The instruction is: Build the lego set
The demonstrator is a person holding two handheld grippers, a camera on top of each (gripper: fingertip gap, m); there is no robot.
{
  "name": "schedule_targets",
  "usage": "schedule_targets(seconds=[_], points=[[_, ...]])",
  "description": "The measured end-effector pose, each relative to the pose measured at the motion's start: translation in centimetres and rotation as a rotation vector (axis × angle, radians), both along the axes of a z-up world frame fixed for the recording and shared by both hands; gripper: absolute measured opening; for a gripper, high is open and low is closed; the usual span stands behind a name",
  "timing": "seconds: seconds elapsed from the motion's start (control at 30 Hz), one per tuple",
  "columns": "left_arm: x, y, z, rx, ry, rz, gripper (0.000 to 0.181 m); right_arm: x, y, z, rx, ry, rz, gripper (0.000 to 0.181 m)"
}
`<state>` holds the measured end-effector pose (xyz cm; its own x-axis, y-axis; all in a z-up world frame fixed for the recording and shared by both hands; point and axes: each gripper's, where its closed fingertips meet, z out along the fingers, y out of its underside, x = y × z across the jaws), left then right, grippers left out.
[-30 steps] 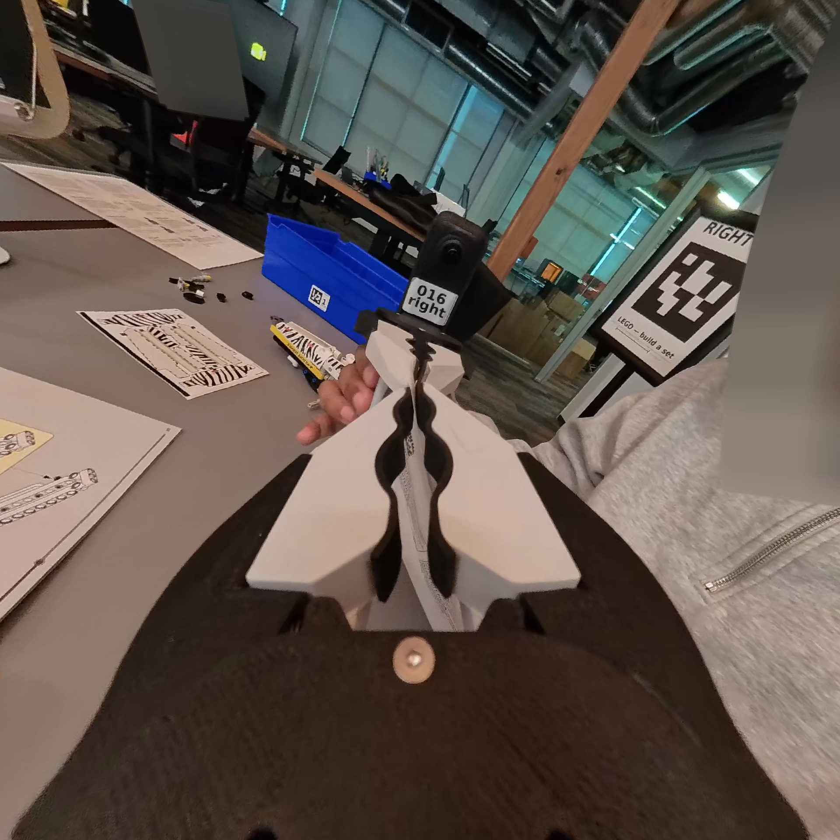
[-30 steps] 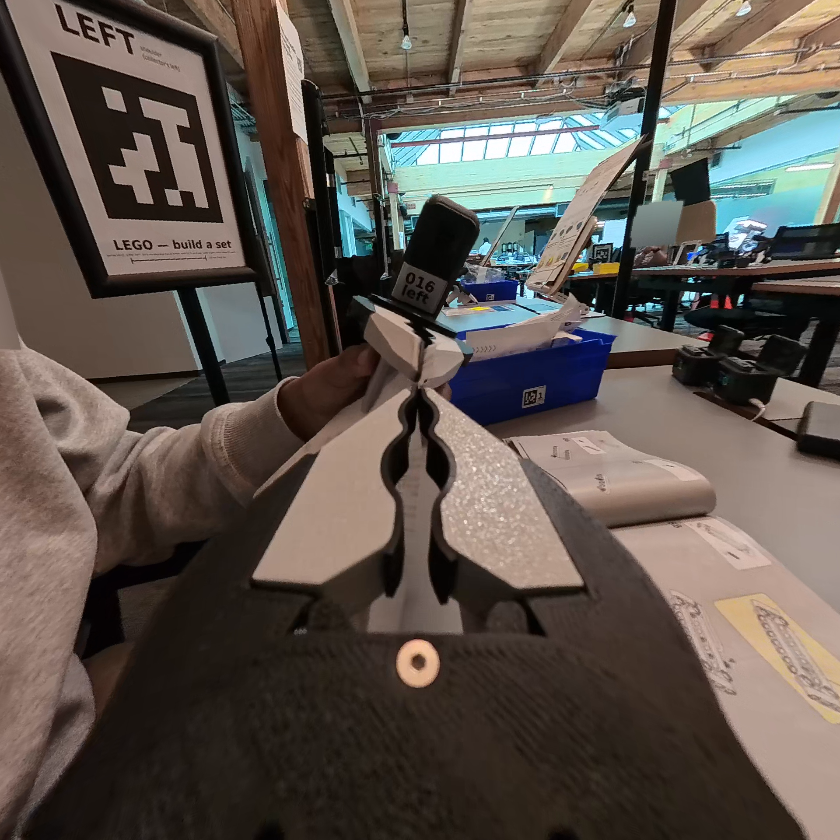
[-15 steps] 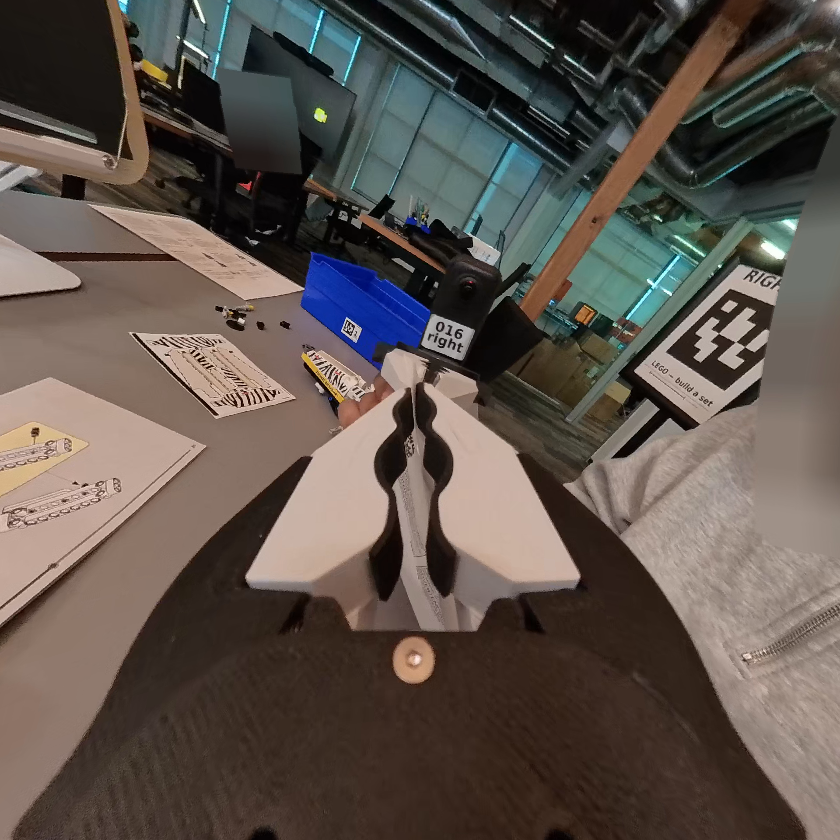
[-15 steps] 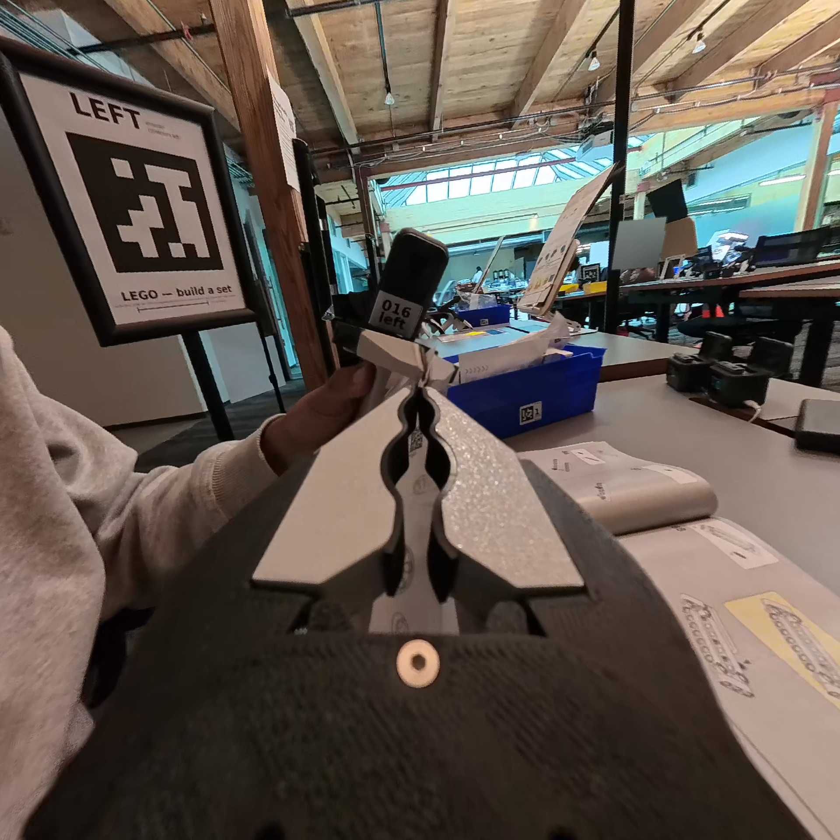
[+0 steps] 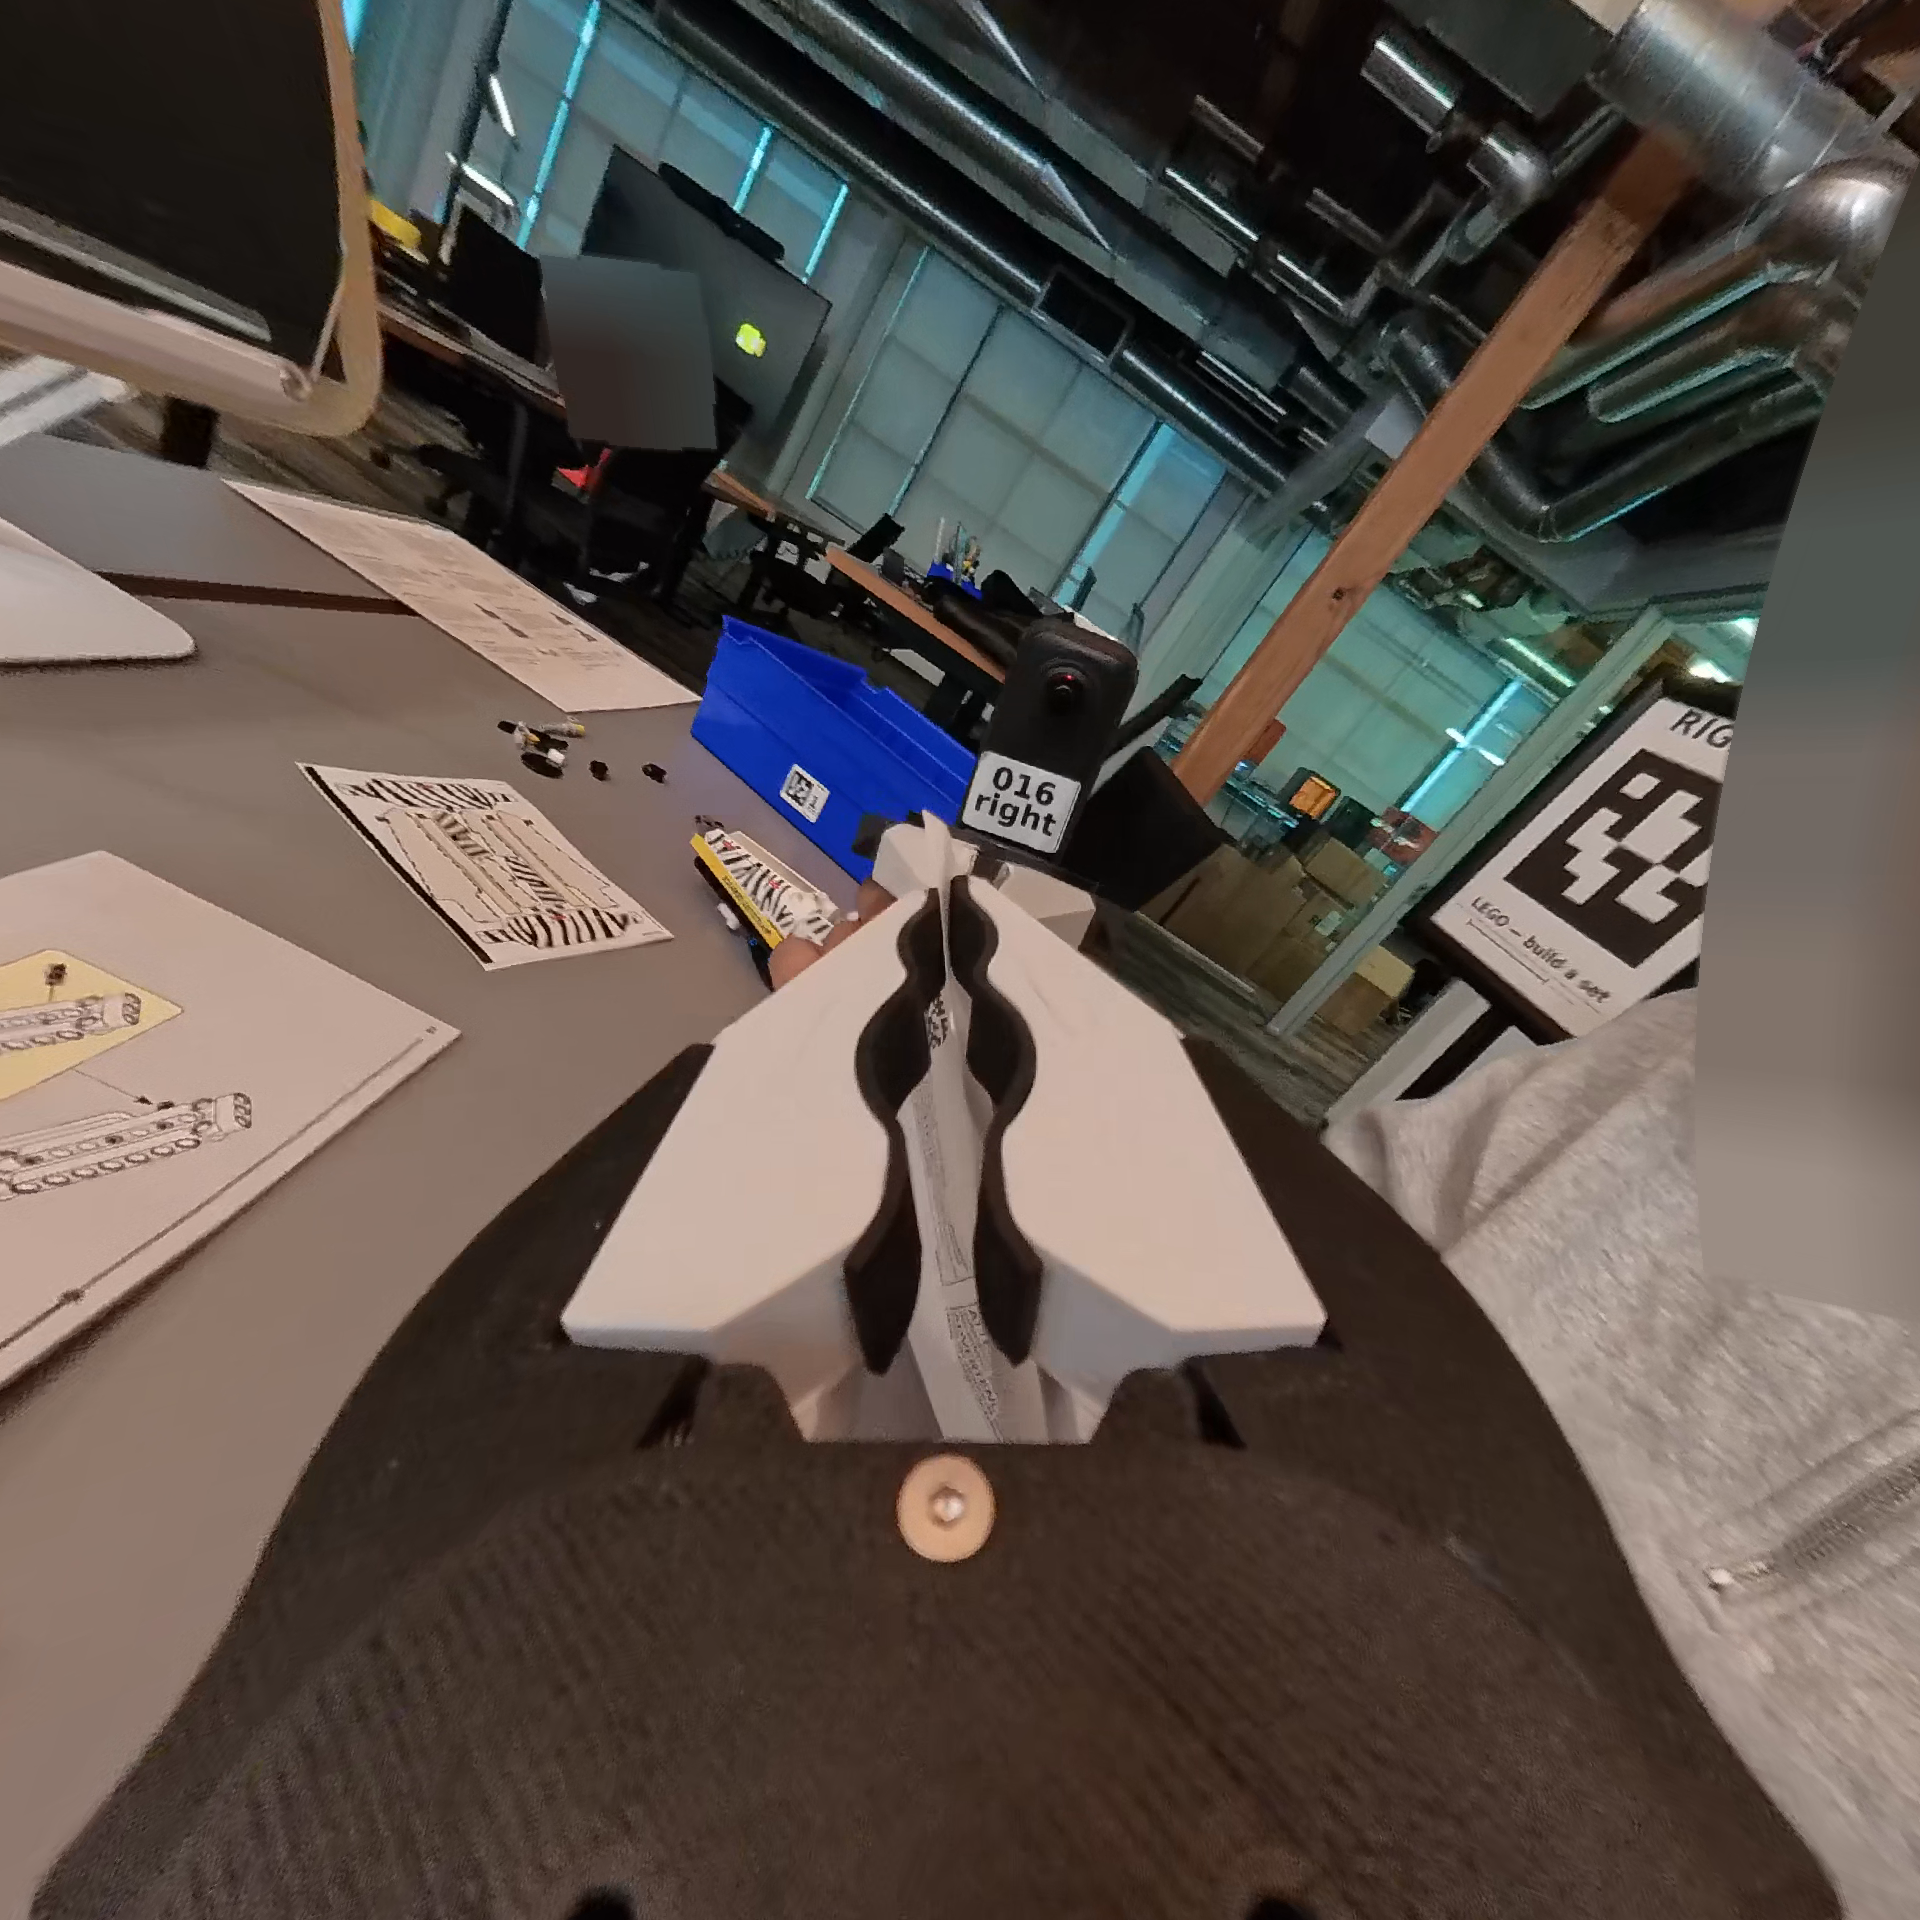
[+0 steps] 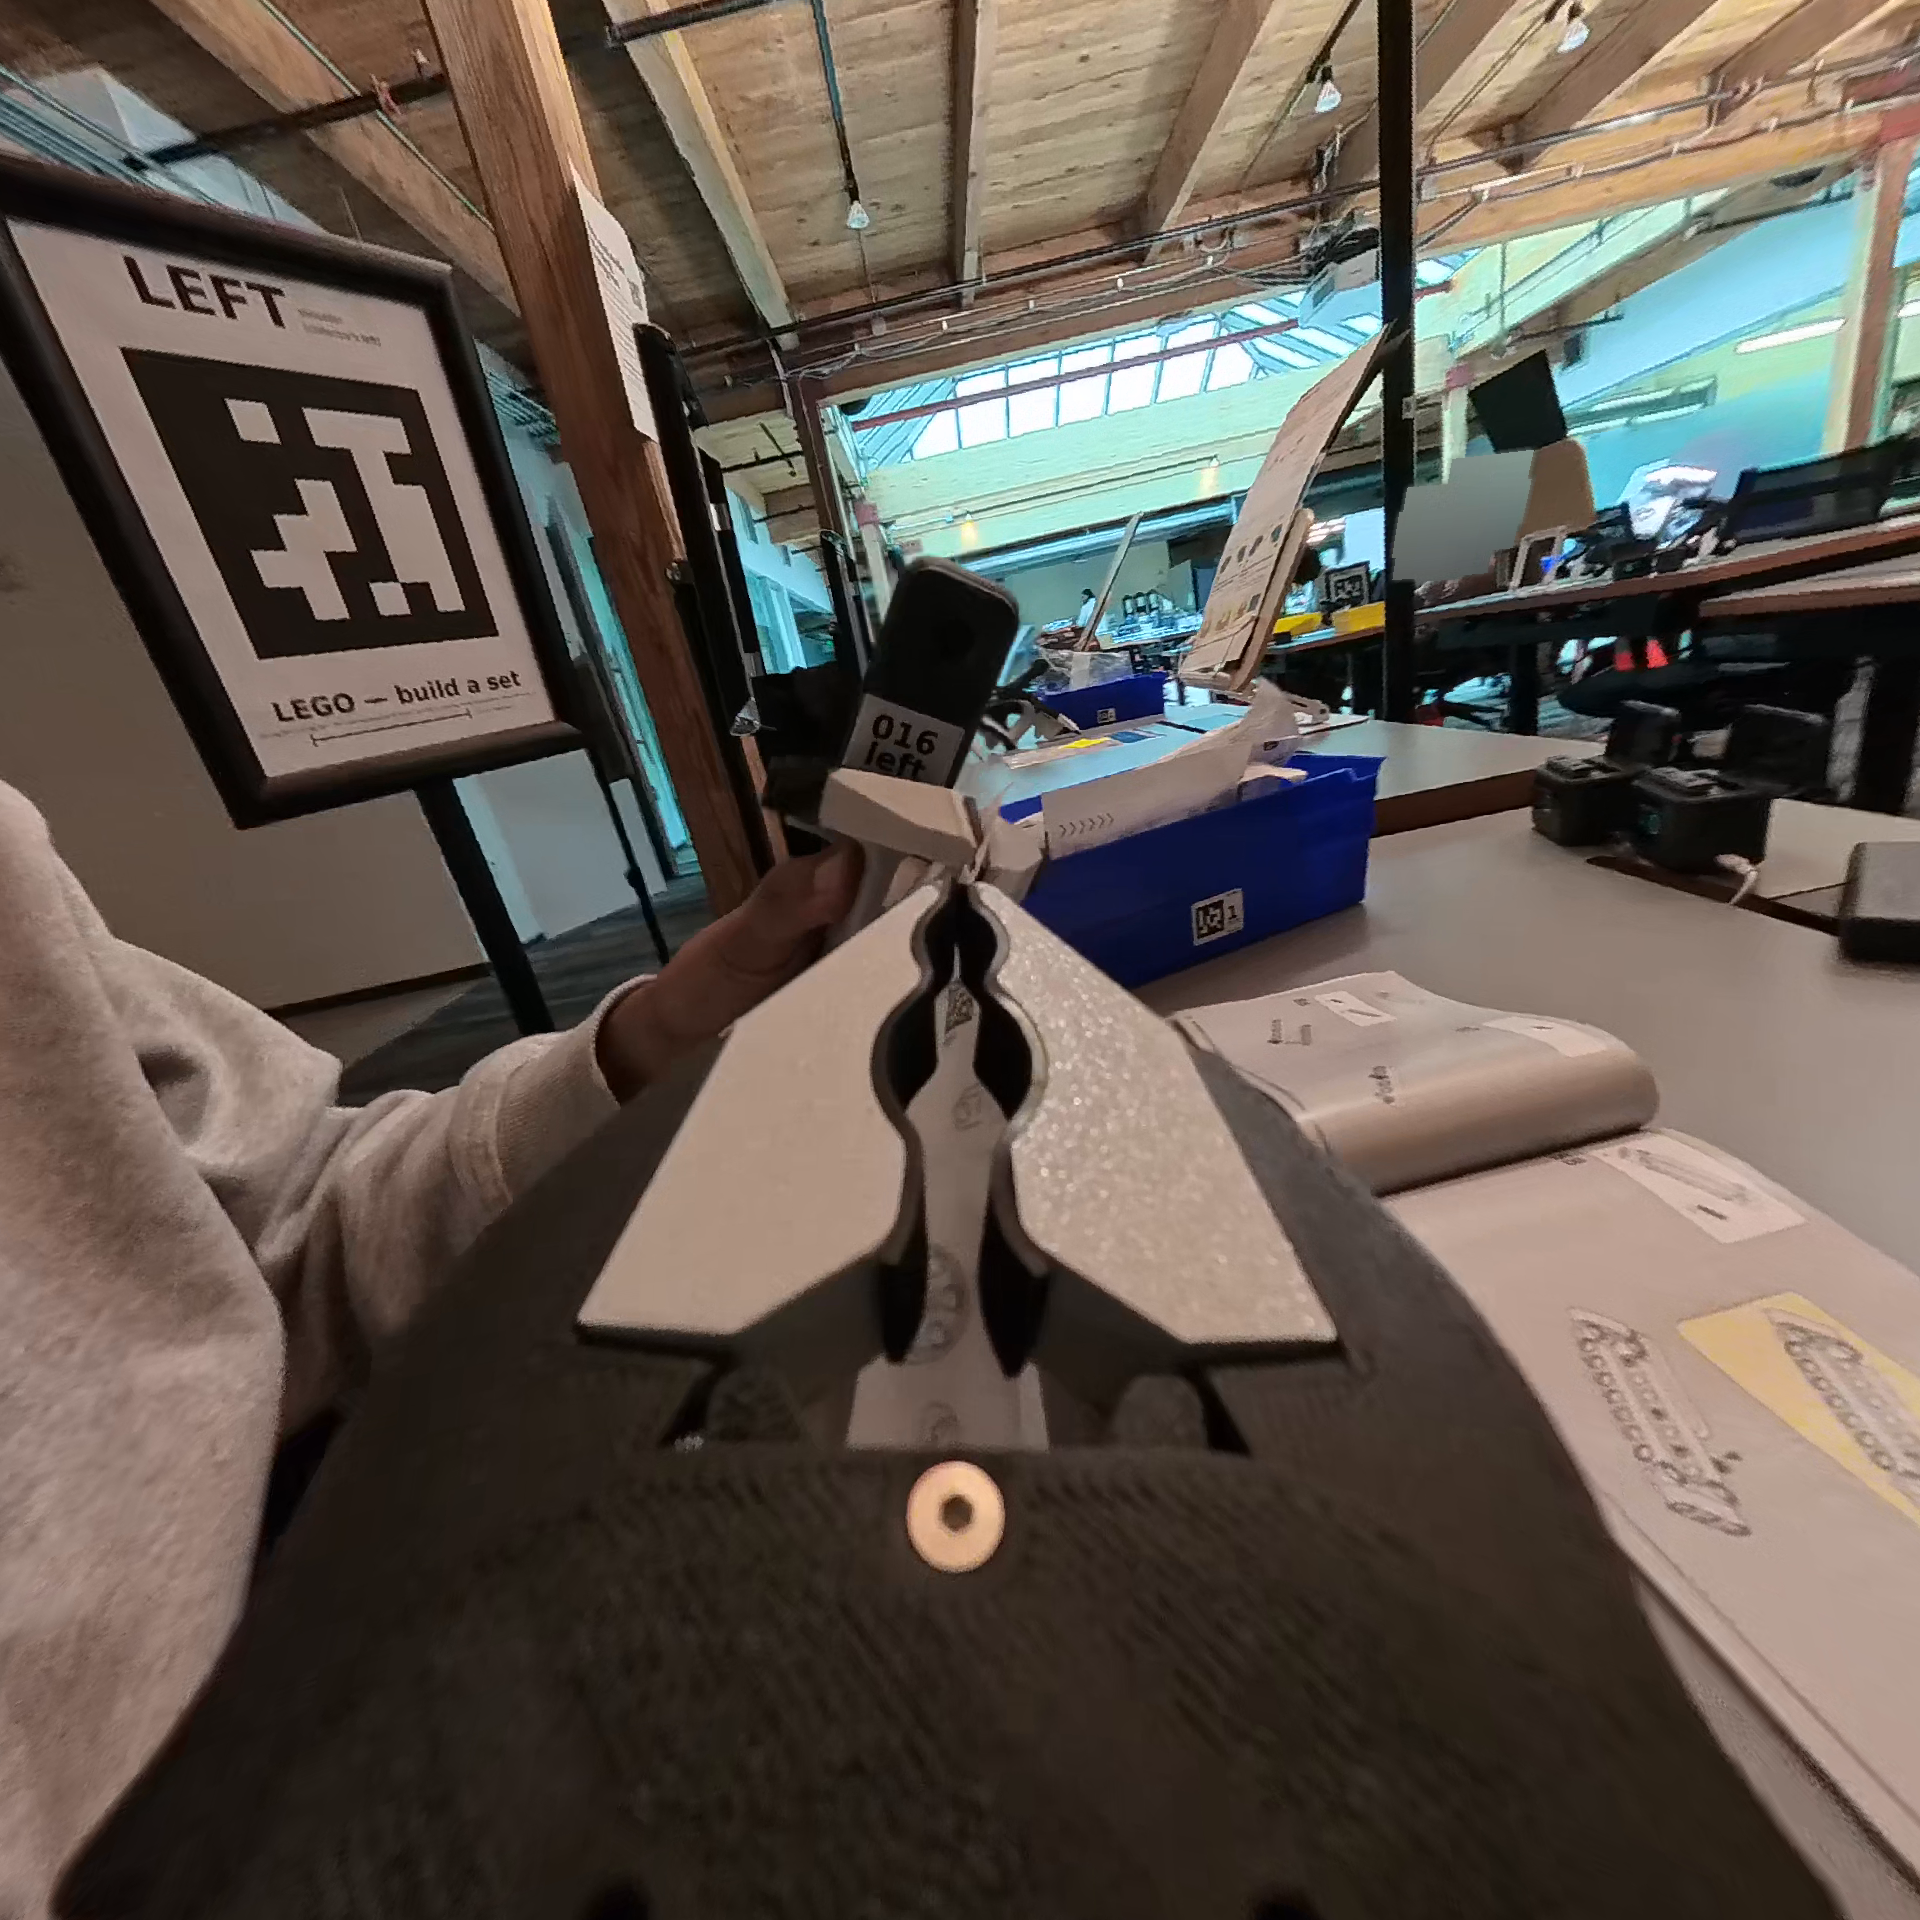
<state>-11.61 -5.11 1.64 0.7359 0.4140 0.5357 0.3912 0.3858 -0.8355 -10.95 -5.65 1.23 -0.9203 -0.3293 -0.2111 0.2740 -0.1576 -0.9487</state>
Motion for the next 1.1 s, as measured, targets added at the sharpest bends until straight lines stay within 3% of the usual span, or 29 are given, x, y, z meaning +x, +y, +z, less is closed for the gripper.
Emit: schedule_targets(seconds=[0.27,1.0,1.1], points=[[0.2,0.8,1.0,0.09,0.055,-0.027,0.0,-0.4,0.9,0.8,-0.08,-0.299,0.237,0.0],[-0.5,0.4,1.2,0.083,0.183,0.139,0.0,-1.3,0.7,0.9,-0.154,-0.517,0.319,0.0],[-0.2,-3.2,3.1,0.211,0.218,0.208,0.0,-2.3,1.6,1.1,-0.197,-0.552,0.309,0.0]])
